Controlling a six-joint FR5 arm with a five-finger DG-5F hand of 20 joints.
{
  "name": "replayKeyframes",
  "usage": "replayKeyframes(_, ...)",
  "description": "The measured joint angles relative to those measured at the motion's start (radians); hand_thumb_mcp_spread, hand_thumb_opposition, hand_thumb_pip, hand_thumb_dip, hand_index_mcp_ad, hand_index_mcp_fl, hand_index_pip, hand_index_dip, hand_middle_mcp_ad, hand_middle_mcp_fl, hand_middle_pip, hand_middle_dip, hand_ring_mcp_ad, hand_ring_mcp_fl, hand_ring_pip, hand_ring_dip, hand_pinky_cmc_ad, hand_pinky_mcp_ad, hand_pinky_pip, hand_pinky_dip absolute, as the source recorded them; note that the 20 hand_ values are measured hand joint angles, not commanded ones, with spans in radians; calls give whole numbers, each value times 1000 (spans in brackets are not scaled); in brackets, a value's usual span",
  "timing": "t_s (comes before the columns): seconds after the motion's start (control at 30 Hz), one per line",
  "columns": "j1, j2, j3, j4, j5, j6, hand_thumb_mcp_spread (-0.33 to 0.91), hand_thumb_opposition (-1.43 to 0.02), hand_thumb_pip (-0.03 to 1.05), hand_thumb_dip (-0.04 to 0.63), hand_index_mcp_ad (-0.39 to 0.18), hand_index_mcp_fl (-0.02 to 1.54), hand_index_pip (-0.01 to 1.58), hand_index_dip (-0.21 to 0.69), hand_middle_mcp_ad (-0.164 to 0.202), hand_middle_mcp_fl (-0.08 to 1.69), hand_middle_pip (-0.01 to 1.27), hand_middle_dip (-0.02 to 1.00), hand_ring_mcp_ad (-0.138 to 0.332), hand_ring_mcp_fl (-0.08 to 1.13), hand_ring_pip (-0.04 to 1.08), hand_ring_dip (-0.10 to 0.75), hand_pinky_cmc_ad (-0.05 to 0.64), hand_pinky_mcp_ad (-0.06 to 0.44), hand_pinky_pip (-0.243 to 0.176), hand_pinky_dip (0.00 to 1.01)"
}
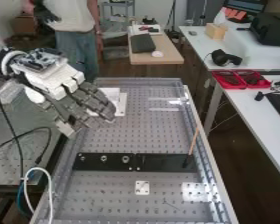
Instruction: Grab the larger nut and place it in the white container
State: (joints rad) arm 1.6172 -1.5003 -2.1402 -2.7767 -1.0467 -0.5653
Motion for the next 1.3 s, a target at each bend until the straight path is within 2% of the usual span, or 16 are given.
replayKeyframes(0.1,-4,-31,-15,27,21,31,220,-834,719,192,-54,3,1016,-42,73,54,126,237,176,0,110,178,380,342,-101,744)
replayKeyframes(0.27,-7,-77,-39,78,58,70,222,-852,719,192,-63,5,1124,-42,73,3,127,237,176,0,110,178,380,342,-101,744)
replayKeyframes(0.57,26,-168,-100,233,162,109,227,-866,723,192,-63,2,1330,5,73,5,127,237,176,3,133,178,380,342,-101,747)
replayKeyframes(0.83,56,-239,-146,421,246,68,225,-864,770,190,-72,3,1478,80,75,3,127,237,176,0,147,164,380,342,-105,744)
replayKeyframes(1.13,67,-306,-146,470,272,48,239,-864,770,190,-75,2,1543,94,73,3,126,230,176,0,195,138,380,340,-106,759)
replayKeyframes(1.3,70,-317,-150,508,269,-12,243,-866,770,190,-80,2,1555,94,73,3,126,218,176,3,194,133,380,340,-103,778)
